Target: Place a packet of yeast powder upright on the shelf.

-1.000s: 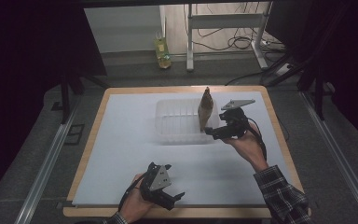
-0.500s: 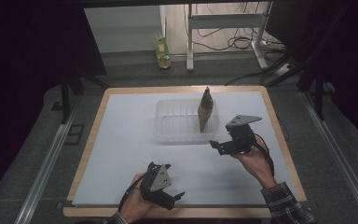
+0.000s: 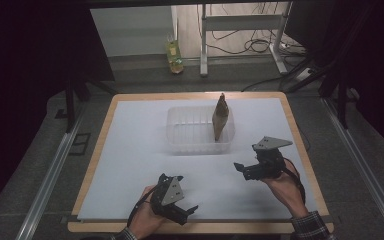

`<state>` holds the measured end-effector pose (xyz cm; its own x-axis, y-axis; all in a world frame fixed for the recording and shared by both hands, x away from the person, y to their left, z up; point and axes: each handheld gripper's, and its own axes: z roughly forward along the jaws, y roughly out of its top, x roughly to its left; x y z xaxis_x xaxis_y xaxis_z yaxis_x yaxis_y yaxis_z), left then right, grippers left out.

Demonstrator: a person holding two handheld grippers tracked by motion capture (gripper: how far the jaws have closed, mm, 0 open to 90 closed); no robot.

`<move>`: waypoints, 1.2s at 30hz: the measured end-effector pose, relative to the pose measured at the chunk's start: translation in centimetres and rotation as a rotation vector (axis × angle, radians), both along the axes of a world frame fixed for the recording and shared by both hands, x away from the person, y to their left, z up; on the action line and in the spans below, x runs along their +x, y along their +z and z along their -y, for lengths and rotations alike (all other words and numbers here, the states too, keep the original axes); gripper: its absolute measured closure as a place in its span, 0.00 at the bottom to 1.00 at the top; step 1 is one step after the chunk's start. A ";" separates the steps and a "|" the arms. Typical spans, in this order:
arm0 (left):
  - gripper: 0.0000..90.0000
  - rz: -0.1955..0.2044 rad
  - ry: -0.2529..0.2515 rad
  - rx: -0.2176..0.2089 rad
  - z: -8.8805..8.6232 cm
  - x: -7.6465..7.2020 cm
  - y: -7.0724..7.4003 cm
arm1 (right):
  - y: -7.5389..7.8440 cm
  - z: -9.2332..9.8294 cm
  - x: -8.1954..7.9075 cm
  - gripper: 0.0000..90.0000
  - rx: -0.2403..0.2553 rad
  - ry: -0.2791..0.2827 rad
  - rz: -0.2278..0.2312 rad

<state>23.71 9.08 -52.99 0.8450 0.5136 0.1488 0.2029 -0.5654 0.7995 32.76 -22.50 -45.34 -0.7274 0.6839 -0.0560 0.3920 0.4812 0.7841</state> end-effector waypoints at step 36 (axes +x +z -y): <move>0.00 -0.025 0.026 0.000 -0.5 0.4 -0.1 | -4.6 3.9 -6.2 0.05 -0.070 0.050 -0.062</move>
